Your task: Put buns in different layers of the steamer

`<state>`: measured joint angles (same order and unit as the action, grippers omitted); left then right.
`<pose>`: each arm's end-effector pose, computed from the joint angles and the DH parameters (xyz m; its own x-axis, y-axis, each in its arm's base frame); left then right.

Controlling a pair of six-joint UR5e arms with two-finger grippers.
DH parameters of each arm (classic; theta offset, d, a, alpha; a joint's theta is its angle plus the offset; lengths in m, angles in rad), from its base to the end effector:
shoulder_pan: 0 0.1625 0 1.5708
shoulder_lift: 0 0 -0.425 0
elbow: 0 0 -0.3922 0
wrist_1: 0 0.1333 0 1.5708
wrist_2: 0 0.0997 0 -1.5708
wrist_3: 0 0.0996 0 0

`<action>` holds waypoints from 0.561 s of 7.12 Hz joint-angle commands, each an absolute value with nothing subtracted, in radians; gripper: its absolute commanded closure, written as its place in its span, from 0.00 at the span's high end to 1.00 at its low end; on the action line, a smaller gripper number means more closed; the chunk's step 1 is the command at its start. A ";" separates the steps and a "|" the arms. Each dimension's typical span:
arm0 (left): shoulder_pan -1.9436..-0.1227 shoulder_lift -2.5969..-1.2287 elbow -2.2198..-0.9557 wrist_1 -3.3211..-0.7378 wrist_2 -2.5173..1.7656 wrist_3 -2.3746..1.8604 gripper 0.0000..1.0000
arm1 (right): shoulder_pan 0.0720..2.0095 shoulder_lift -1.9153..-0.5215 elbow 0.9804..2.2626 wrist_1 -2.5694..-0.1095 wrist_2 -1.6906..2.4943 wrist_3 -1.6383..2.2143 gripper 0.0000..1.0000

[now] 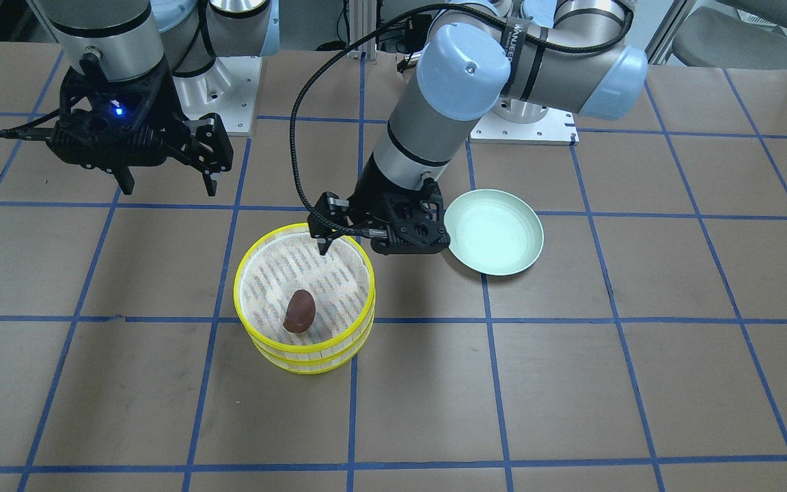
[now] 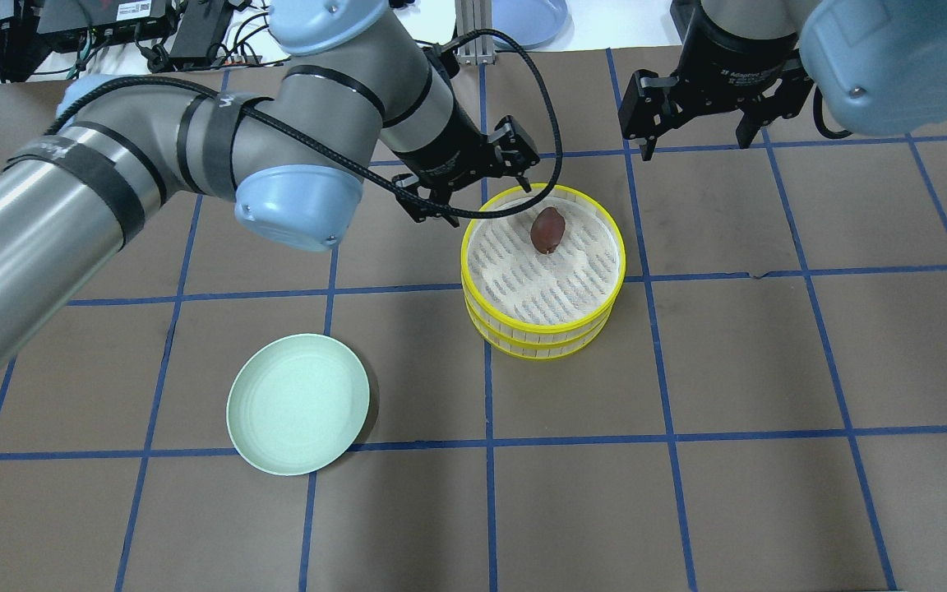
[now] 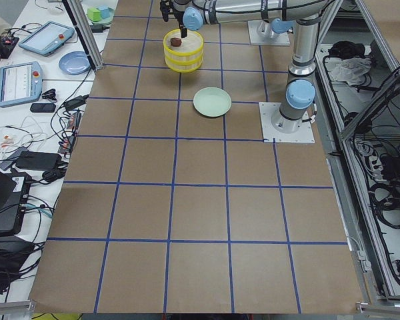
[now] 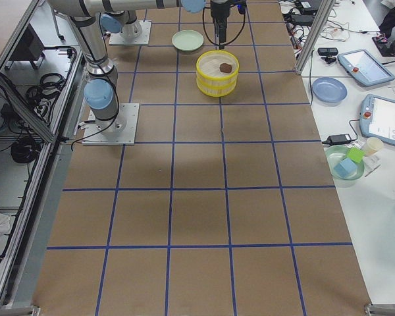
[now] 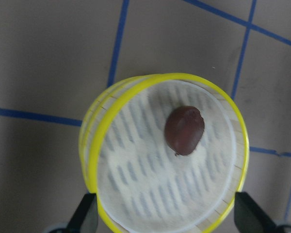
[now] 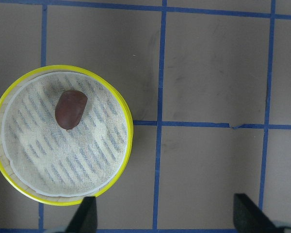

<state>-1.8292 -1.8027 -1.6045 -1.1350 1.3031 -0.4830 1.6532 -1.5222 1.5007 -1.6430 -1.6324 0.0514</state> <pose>-0.3053 -0.5302 0.3954 -0.9325 -0.1859 0.3095 -0.2047 0.9784 -0.0289 0.1696 -0.5091 0.5058 -0.9981 -0.0253 0.0564 -0.0307 0.9949 -0.0966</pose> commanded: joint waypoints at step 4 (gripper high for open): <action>-1.689 -1.583 -1.601 -1.498 1.589 -0.187 1.00 | 1.654 -1.523 1.502 -1.644 -1.580 0.133 1.00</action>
<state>-1.7049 -1.6358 -1.6018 -1.4250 1.5407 -0.2185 1.6537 -1.5235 1.5017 -1.6432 -1.5820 0.1317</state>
